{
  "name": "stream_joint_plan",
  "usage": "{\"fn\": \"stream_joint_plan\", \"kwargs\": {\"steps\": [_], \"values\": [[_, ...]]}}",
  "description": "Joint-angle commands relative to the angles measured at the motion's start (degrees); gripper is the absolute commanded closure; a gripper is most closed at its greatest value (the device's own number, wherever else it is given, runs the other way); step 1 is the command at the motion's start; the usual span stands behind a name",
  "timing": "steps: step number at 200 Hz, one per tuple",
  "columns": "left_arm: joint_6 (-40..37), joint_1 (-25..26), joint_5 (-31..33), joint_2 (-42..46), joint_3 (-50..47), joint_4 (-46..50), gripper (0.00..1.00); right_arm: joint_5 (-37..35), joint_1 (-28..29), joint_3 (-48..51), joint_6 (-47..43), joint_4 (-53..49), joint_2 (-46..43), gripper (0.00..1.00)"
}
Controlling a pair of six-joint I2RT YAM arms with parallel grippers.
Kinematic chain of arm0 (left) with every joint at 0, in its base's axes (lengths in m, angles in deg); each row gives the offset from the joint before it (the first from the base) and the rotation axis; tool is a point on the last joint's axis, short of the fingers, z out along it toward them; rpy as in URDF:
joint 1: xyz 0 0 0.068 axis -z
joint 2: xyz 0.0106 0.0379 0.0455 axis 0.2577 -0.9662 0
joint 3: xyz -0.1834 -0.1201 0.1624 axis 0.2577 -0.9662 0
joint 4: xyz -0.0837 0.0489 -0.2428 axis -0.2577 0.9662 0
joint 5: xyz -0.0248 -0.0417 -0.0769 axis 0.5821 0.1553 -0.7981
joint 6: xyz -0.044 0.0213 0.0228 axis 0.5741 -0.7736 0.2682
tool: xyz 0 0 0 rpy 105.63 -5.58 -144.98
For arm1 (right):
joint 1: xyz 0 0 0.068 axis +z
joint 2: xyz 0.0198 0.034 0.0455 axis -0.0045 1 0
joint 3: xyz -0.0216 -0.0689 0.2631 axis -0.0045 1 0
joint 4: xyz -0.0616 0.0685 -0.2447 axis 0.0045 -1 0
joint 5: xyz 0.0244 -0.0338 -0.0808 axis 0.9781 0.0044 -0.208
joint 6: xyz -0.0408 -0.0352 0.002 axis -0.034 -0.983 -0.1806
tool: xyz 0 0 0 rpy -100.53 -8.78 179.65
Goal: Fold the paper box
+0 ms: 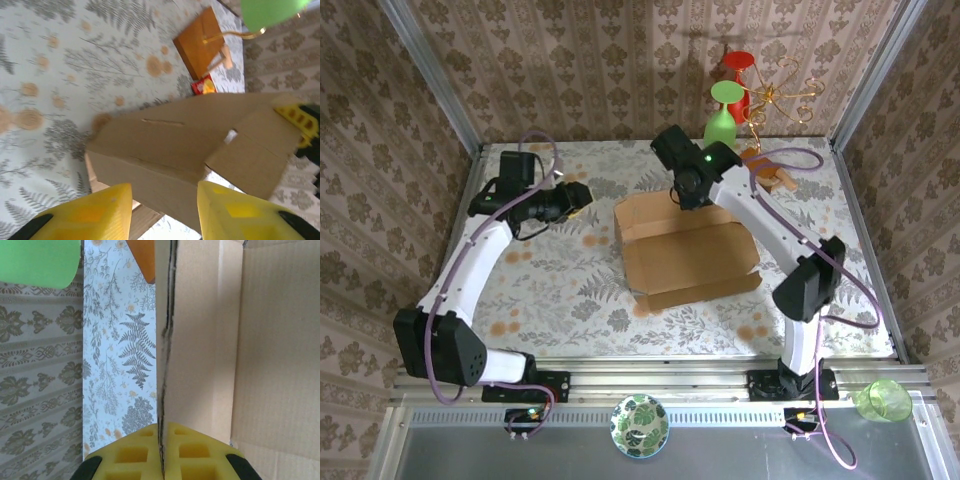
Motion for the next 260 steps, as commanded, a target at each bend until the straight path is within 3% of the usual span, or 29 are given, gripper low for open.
{"fn": "stream_joint_plan", "kwargs": {"steps": [1,24,71,99,127,164,260], "values": [[3.1,1.4,0.8,3.5,1.6,-0.9,0.6,-0.6,-0.9,4.9,3.3,9.0,-3.0,1.0],[10.4,3.8,0.2,4.4,0.9,-5.7,0.63,1.0,-1.1,9.7,5.5,12.3,-3.7,1.0],[12.2,11.8,1.3,4.1,-2.4,-7.5,0.67,3.0,-2.1,6.8,6.4,8.2,-1.5,1.0],[22.0,13.5,10.0,6.6,-6.7,-15.8,0.63,3.8,-2.0,5.5,6.3,7.6,-0.8,1.0],[24.4,12.4,18.0,5.3,-0.3,-13.9,0.62,3.9,-2.1,5.6,5.9,7.1,-0.8,1.0],[22.2,12.0,16.1,-2.9,10.0,-5.6,0.61,3.7,-2.0,6.2,5.9,7.7,-1.0,1.0],[22.3,14.4,10.3,-11.6,14.3,-4.2,0.59,3.8,-2.0,7.1,6.2,9.5,-0.9,1.0]]}}
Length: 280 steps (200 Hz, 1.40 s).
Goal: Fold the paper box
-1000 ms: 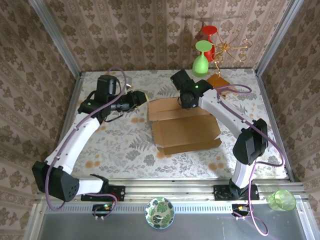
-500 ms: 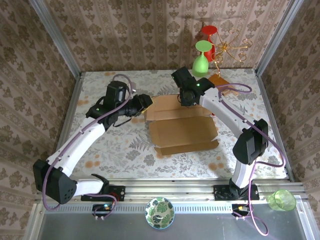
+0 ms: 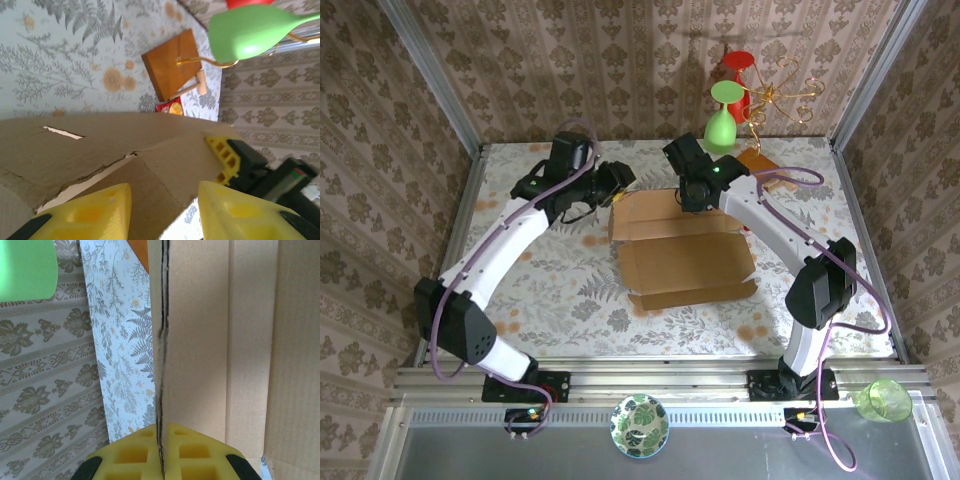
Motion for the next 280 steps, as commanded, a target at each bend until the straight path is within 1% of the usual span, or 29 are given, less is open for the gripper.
{"fn": "stream_joint_plan", "kwargs": {"steps": [1,31,63,86,95,112,118,125,137,162,169,182,190,202,218,224,233,246,255,268,272,280], "values": [[0.1,0.9,-2.0,0.0,2.8,1.6,0.59,-0.3,-0.1,0.1,3.5,-0.2,0.8,1.0],[0.7,1.3,-2.2,0.1,2.3,1.5,0.59,-0.2,-0.1,0.5,3.2,0.6,0.8,1.0],[2.6,1.7,-2.8,-0.6,0.8,-1.5,0.58,0.6,0.0,1.0,3.1,1.8,0.7,1.0],[3.3,1.9,-3.0,-2.0,1.4,-2.5,0.59,0.6,0.2,2.0,3.1,2.9,-0.1,1.0],[3.3,1.9,-3.0,-2.4,1.6,-3.0,0.63,0.8,0.3,2.8,3.1,3.6,-0.5,1.0],[3.2,1.7,-2.9,-2.6,1.6,-3.9,0.77,0.6,0.5,4.8,2.9,5.7,-1.6,1.0],[3.0,1.5,-2.9,-2.7,1.5,-4.1,0.8,0.5,0.4,6.0,2.8,6.9,-2.0,1.0],[2.6,1.3,-3.0,-2.5,1.4,-4.0,0.8,0.3,0.4,7.8,2.6,8.6,-2.7,1.0],[1.2,0.6,-2.9,-1.6,1.2,-3.3,0.76,-0.3,0.4,10.3,2.4,11.0,-3.9,1.0],[-3.6,-1.9,-1.6,4.1,-1.0,-3.2,0.59,-1.5,0.3,12.3,2.0,10.8,-5.3,1.0],[-5.3,-2.8,-0.9,6.4,-2.5,-2.8,0.57,-1.5,0.2,12.8,2.4,10.8,-5.5,1.0],[-7.8,-4.2,0.6,11.1,-6.4,-0.7,0.57,-1.7,0.1,12.7,2.5,10.2,-5.6,1.0],[-7.8,-7.5,0.4,14.1,-10.4,0.4,0.58,-1.7,0.0,12.4,2.7,9.7,-5.6,1.0],[-5.8,-11.6,-2.2,18.5,-18.2,-0.5,0.63,-1.8,-0.1,11.8,2.9,9.2,-5.5,1.0],[-4.4,-16.0,-5.6,23.1,-28.8,-3.9,0.73,-1.8,-0.2,10.9,3.1,8.7,-5.2,1.0],[-4.5,-17.0,-7.0,24.2,-31.7,-5.4,0.76,-1.7,-0.3,10.6,3.1,8.5,-5.1,1.0],[-5.5,-17.3,-10.0,25.0,-34.9,-9.6,0.77,-1.8,-0.4,10.0,3.0,8.2,-4.9,1.0],[-5.5,-15.0,-14.6,24.9,-38.0,-16.3,0.77,-1.6,-0.6,9.4,2.9,8.0,-4.4,1.0],[-5.0,-11.5,-17.0,24.6,-38.5,-20.3,0.77,-1.7,-0.7,9.0,2.8,7.8,-4.1,1.0],[-6.0,-5.2,-16.7,23.8,-37.8,-21.3,0.77,-1.6,-0.8,8.6,2.8,7.8,-3.6,1.0],[-6.3,-2.3,-16.3,23.4,-37.6,-21.4,0.76,-1.5,-0.8,8.4,2.7,7.8,-3.4,1.0],[-6.5,1.0,-15.6,22.6,-37.8,-21.9,0.77,-1.5,-0.9,8.0,2.8,7.6,-3.1,1.0]]}}
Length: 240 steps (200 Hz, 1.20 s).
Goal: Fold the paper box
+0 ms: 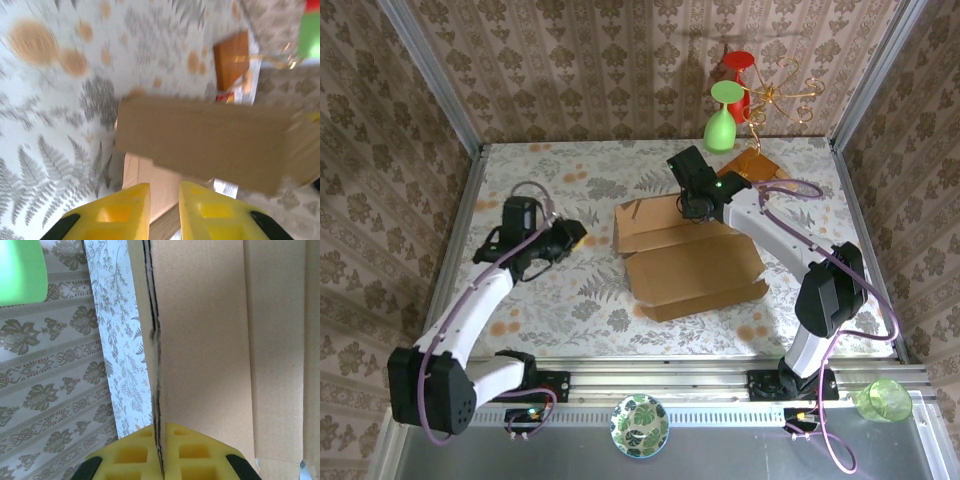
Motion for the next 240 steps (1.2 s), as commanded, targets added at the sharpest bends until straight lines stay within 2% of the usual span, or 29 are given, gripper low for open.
{"fn": "stream_joint_plan", "kwargs": {"steps": [1,19,42,61,88,101,122,152,181,240], "values": [[-2.2,9.2,-4.7,-0.3,1.2,-9.1,0.77,-1.1,-0.4,-2.4,2.6,-2.7,1.1,1.0],[-2.2,13.9,-0.6,-1.8,0.1,-10.1,0.76,-0.9,-0.5,-3.4,2.4,-3.0,2.0,1.0],[-2.0,17.0,2.9,-5.5,0.6,-14.9,0.69,-0.2,-0.6,-4.0,2.4,-3.2,2.5,1.0],[-4.1,18.7,5.7,-12.1,4.2,-15.6,0.64,0.2,-0.4,-4.3,2.4,-3.7,2.7,1.0],[-5.8,17.8,13.5,-17.4,6.0,-16.1,0.65,0.0,-0.4,-4.7,2.5,-5.2,2.5,1.0],[-7.9,16.5,16.9,-17.5,6.3,-14.6,0.66,-0.1,-0.4,-4.4,2.4,-5.2,2.4,1.0],[-8.9,13.3,20.6,-15.6,3.4,-14.1,0.62,-0.1,-0.5,-4.5,2.4,-5.6,2.6,1.0],[-8.6,8.4,19.7,-13.3,-1.9,-16.9,0.56,0.6,-0.6,-5.1,2.5,-6.2,3.1,1.0],[-9.9,5.4,16.5,-15.1,-3.5,-20.1,0.53,0.7,-0.6,-6.1,2.5,-6.5,3.7,1.0],[-8.5,5.6,12.3,-20.9,-3.7,-29.5,0.5,1.4,-0.6,-7.2,2.9,-6.2,4.8,1.0]]}}
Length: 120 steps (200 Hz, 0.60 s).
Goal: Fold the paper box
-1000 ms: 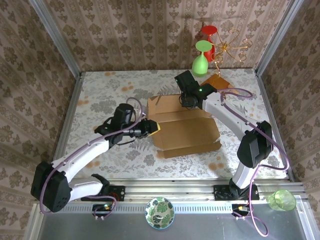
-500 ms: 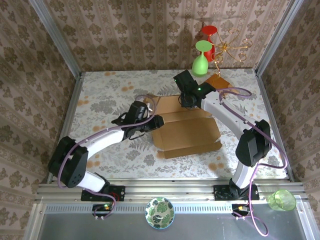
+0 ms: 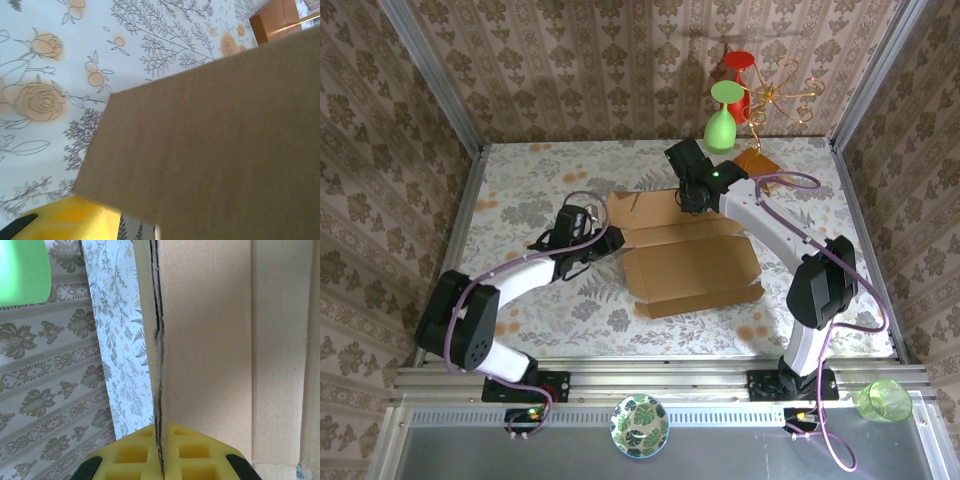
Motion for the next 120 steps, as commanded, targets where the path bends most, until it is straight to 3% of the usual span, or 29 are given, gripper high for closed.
{"fn": "stream_joint_plan", "kwargs": {"steps": [1,57,120], "values": [[0.0,0.8,-2.7,-1.7,-0.4,-6.5,0.5,0.7,-0.2,-1.3,2.9,-2.2,0.7,1.0],[2.1,2.4,-4.3,-6.2,1.0,-12.7,0.57,0.8,-0.2,-0.5,3.3,-1.2,0.5,1.0],[2.1,5.2,-4.0,-9.1,3.9,-13.1,0.62,1.2,-0.2,0.6,3.5,-0.4,0.3,1.0]]}}
